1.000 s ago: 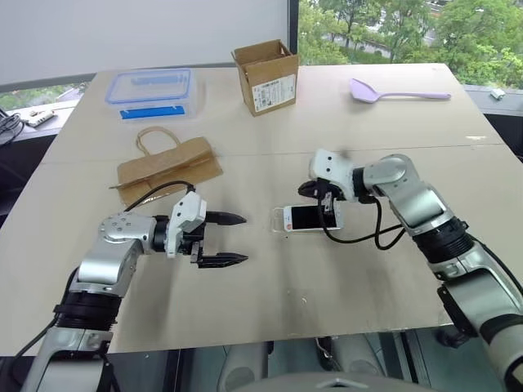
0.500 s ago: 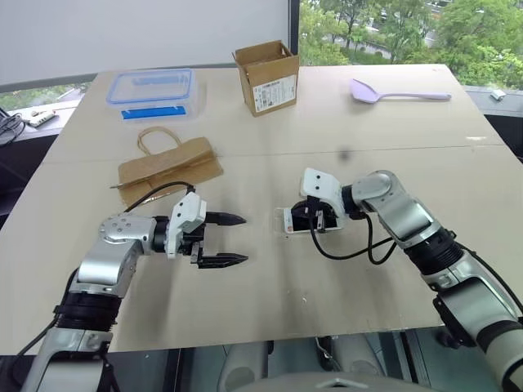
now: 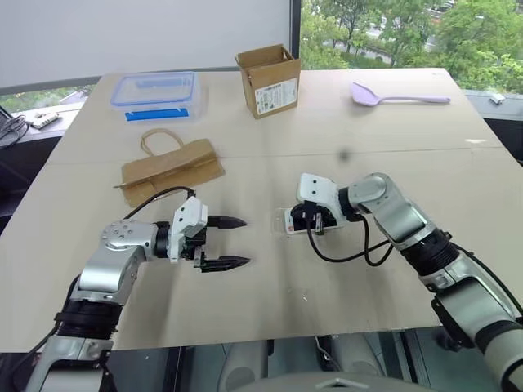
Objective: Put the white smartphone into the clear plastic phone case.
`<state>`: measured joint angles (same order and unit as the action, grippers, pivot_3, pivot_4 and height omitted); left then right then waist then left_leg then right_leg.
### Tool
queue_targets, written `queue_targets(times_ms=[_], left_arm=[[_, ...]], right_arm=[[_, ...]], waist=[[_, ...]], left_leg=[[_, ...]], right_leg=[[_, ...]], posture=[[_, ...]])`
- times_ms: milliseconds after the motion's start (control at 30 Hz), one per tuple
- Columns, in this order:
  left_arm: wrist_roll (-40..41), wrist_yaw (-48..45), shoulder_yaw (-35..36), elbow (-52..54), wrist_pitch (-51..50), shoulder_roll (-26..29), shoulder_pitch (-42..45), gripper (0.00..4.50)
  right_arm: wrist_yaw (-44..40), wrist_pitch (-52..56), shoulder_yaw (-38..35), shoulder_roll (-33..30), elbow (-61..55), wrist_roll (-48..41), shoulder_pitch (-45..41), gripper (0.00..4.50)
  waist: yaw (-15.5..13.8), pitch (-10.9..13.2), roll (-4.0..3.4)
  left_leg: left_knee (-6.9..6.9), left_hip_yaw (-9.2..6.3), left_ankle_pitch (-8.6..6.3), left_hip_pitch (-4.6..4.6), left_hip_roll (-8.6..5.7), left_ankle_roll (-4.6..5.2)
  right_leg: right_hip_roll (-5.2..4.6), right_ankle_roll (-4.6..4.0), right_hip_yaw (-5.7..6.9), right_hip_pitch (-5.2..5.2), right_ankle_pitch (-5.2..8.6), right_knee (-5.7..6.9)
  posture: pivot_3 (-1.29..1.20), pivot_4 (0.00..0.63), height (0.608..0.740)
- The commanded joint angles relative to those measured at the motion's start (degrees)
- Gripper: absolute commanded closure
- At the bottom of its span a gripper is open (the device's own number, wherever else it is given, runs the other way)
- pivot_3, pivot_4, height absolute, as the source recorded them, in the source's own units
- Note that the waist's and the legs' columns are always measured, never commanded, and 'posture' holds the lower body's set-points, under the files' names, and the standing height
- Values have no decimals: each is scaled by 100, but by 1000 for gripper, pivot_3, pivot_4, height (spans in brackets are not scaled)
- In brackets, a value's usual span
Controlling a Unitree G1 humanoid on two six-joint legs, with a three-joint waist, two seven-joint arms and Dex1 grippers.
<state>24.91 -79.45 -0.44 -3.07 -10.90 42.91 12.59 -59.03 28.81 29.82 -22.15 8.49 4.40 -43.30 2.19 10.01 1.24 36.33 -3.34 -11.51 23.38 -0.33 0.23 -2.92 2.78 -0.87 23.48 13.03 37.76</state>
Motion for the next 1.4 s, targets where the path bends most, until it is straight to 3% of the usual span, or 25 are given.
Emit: queue_targets(times_ms=[33, 100, 300, 400, 533, 667, 967, 1167, 1400], left_arm=[[86, 109, 151, 240, 47, -13, -71, 0], [60, 198, 126, 276, 45, -47, -82, 0], [-93, 493, 30, 115, 111, -217, 96, 0], [-217, 549, -45, -55, 169, -314, 264, 846], [-467, 653, -173, -302, 319, -463, 466, 2726], [-727, 788, -296, -506, 542, -596, 627, 4425], [-1135, 994, -590, -796, 834, -796, 807, 4425], [-1361, 1161, -747, -1019, 955, -983, 967, 4425], [-1543, 1337, -885, -1027, 922, -1145, 1056, 4425]], right_arm=[[132, 164, 493, -108, 698, 494, 354, 4445], [210, 179, 362, -47, 648, 373, 433, 4445], [212, 803, -578, 19, -439, -422, 532, 4445], [201, 1297, -901, -83, -1125, -771, 597, 4500], [315, 1917, -1382, -143, -2126, -1319, 650, 4500], [591, 2359, -1727, -309, -2755, -1561, 649, 4500], [1068, 2196, -1994, -1825, -3343, -1163, 1516, 4500], [1220, 1987, -1942, -2204, -3283, -1041, 1866, 4500], [1166, 1729, -1568, -2230, -3051, -921, 1782, 4500]], waist=[[-2, -2, 0], [-12, -21, 0], [-33, -24, -10], [-68, -16, -11], [-48, -11, -16], [-30, -4, -16], [-132, 2, -13], [-126, 4, -12], [-139, 4, -11]], left_leg=[[-1, -1, 0, -21, 2, 0], [-6, -3, -1, -63, 6, -1], [-5, -20, -1, -63, 6, -1], [-7, -23, -1, -35, 5, -1], [-6, -18, 0, 41, 0, 0], [-8, -15, -1, 45, -6, 0], [-9, 1, -1, 49, -10, 0], [-8, 7, -1, 48, -7, 0], [-5, 7, -1, 48, -8, 0]], right_leg=[[-1, 11, -2, -15, 8, -1], [-6, 18, 0, -52, 16, -8], [-23, 17, -2, -54, 18, -12], [-19, 10, 2, -34, 13, -10], [-13, 17, 1, 42, -12, -3], [-11, 18, 3, 44, -12, -7], [-17, 18, 12, 33, -9, -26], [-13, 24, 12, 34, -6, -25], [-14, 33, 11, 30, -2, -25]], posture=[[0, 150, 740], [0, 150, 740], [0, 150, 740], [0, 150, 740], [0, 150, 740], [0, 150, 740], [0, 150, 740], [0, 150, 740], [0, 150, 740]])
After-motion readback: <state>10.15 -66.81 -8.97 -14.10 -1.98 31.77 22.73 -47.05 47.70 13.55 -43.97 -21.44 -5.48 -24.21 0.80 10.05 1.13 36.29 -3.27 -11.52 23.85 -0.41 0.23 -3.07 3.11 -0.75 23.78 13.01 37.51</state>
